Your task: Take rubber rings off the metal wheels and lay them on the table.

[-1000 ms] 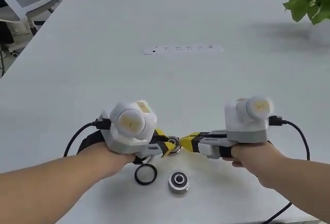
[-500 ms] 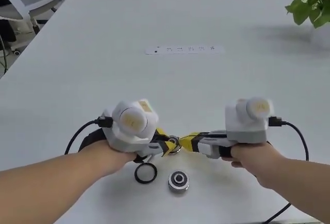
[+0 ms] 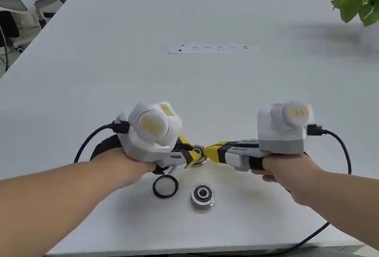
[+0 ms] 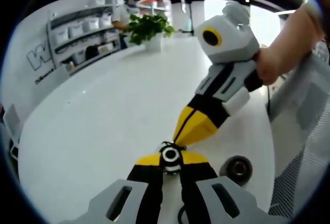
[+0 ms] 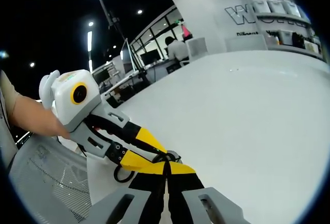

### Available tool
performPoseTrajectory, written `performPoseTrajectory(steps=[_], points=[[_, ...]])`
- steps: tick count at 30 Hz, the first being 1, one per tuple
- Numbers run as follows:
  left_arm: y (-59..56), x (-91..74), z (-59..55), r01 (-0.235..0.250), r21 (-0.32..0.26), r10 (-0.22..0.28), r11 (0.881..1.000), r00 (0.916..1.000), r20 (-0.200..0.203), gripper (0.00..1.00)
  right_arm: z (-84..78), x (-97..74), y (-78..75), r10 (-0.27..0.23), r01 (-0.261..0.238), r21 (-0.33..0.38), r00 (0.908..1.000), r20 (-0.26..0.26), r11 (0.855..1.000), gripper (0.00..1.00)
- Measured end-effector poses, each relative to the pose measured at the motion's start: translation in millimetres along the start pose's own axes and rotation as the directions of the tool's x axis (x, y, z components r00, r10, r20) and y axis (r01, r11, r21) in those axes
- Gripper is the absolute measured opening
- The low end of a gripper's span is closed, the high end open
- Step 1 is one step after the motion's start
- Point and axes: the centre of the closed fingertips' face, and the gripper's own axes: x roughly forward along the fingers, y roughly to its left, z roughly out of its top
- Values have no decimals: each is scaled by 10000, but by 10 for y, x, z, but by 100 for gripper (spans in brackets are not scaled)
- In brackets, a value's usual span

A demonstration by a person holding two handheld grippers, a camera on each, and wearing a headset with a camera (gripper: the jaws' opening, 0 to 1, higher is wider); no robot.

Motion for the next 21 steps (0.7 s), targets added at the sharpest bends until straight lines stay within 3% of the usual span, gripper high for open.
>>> performPoseTrajectory(steps=[6, 12, 14, 15, 21], points=[[-2, 5, 0, -37, -27, 37, 10000, 10000, -35, 11, 51, 16, 113, 365, -362, -236, 9992, 136, 9991, 0], [2, 5, 2, -72, -27, 72, 10000, 10000, -62, 11, 46, 4, 114, 419, -416, -227, 9991, 109, 9989, 0], [1, 4, 2, -76, -39, 75, 10000, 10000, -58, 11, 64, -2, 145, 575, -572, -192, 9982, 169, 9982, 0], [1, 4, 4, -76, -14, 76, 10000, 10000, -33, 11, 100, -7, 226, 957, -956, -52, 9950, 290, 9954, 0], [7, 5, 5, -45, -37, 45, 10000, 10000, -30, 12, 114, -24, 171, 774, -773, -51, 9962, 407, 9970, 0]])
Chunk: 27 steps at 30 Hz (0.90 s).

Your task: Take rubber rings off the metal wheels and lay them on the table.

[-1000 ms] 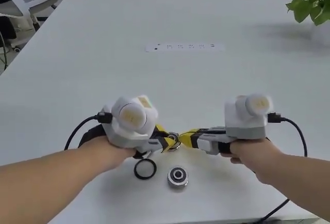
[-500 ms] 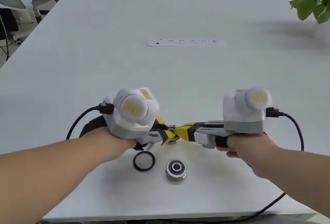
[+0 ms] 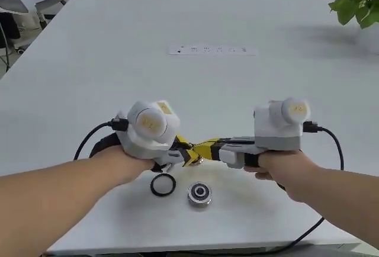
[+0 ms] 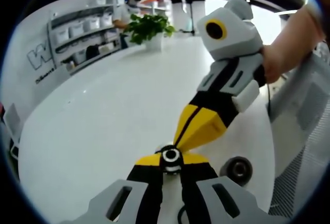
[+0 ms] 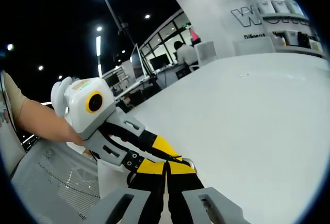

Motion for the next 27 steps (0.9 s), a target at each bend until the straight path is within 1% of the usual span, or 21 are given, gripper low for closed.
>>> performPoseTrajectory(steps=[4, 6, 11, 16, 18, 20, 24, 27], points=[[-1, 2, 12, -31, -57, 31, 10000, 10000, 10, 12, 4, 0, -24, -156, 156, 48, 9999, 25, 9999, 0], [6, 7, 17, -12, 89, 12, 10000, 10000, 70, 12, 4, 3, -16, -164, 164, 33, 9999, 11, 9999, 0], [20, 29, 29, -71, 23, 71, 10000, 9999, 111, 13, 7, -3, -14, -262, 262, 39, 9997, 30, 9996, 0], [20, 37, 39, 35, 89, -37, 10000, 9999, 147, 14, 19, -25, -33, -341, 340, 88, 9994, 71, 9994, 0], [27, 34, 48, 79, -43, -78, 10000, 9998, 177, 14, 26, -31, -45, -383, 382, 131, 9992, 107, 9992, 0], [37, 25, 52, 98, -261, -93, 9996, 9998, 190, 15, 38, -37, -52, -396, 393, 184, 9991, 162, 9991, 0], [40, -14, 66, 83, -103, -81, 9999, 9996, 263, 15, 57, -40, -36, -364, 359, 213, 9991, 235, 9991, 0], [51, -57, 74, 100, -284, -90, 9995, 9993, 357, 16, 72, -38, -27, -346, 339, 245, 9990, 278, 9991, 0]])
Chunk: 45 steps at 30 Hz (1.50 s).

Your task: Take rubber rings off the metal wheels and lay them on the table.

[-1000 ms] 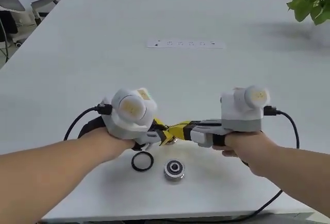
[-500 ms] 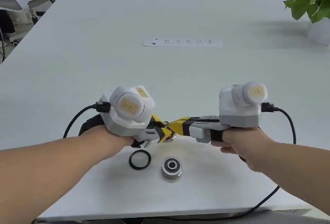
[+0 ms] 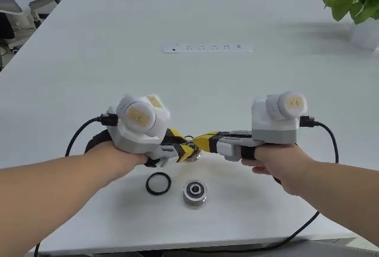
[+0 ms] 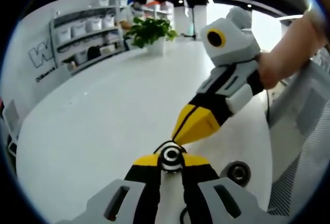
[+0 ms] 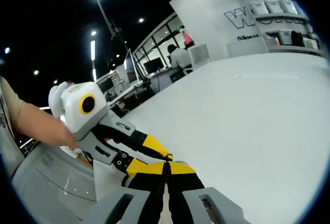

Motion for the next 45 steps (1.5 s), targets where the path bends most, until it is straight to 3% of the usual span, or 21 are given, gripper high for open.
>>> performPoseTrajectory(steps=[4, 7, 25, 45], points=[[-11, -76, 63, 5, -56, -4, 10000, 9996, 279, 20, 24, 2, 14, 31, -31, 82, 10000, 81, 10000, 0], [2, -132, 131, 24, -414, 2, 9991, 9981, 624, 23, 43, 3, 19, 89, -90, 99, 9999, 93, 9999, 0], [-75, -456, 243, 130, -503, -63, 9986, 9914, 1307, 32, 138, -13, 60, 244, -244, 4, 9996, 161, 9997, 0], [-71, -745, 169, 164, -611, -68, 9980, 9881, 1534, 42, 170, -57, 195, 334, -334, -126, 9994, -11, 9994, 0]])
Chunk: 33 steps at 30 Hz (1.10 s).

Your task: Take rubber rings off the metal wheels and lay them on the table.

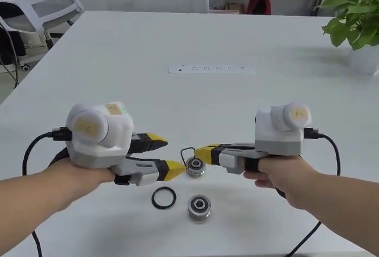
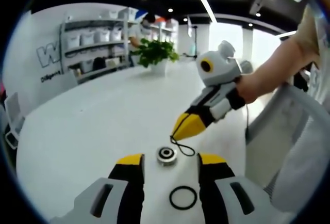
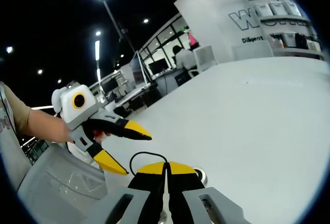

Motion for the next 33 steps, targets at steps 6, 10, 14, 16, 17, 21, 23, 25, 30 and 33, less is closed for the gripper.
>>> performPoseTrajectory(steps=[6, 10, 14, 16, 17, 21, 23, 25, 30, 33], points=[[9, -74, -30, -54, -53, 54, 10000, 10000, 6, 43, -10, 8, 38, 2, -3, -87, 10000, -80, 10000, 0], [-16, -117, -47, -71, -140, 72, 9999, 10000, 51, 43, -31, 17, 68, 37, -40, -145, 9999, -165, 9999, 0], [-23, -160, -92, -70, -136, 70, 9999, 10000, 1, 44, -45, 23, 93, 62, -66, -164, 9997, -219, 9998, 0], [-29, -183, -108, -90, -137, 90, 9999, 10000, -7, 45, -57, 28, 106, 72, -77, -184, 9996, -263, 9998, 0], [-31, -193, -113, -98, -146, 98, 9998, 10000, -4, 45, -62, 31, 112, 78, -83, -192, 9996, -282, 9998, 0], [-36, -233, -134, -127, -174, 127, 9998, 9999, -14, 46, -79, 49, 146, 121, -130, -233, 9993, -361, 9996, 0], [-20, -264, -155, -145, -191, 144, 9997, 9999, -14, 46, -85, 57, 155, 141, -151, -253, 9991, -402, 9996, 0], [-9, -289, -172, -159, -203, 158, 9997, 9999, -26, 47, -94, 68, 166, 158, -171, -280, 9988, -456, 9995, 0], [7, -349, -222, -167, -256, 166, 9995, 9998, -76, 48, -122, 103, 193, 218, -236, -295, 9981, -576, 9993, 0], [13, -372, -246, -167, -282, 165, 9995, 9998, -101, 49, -151, 127, 216, 253, -277, -346, 9973, -689, 9990, 0]])
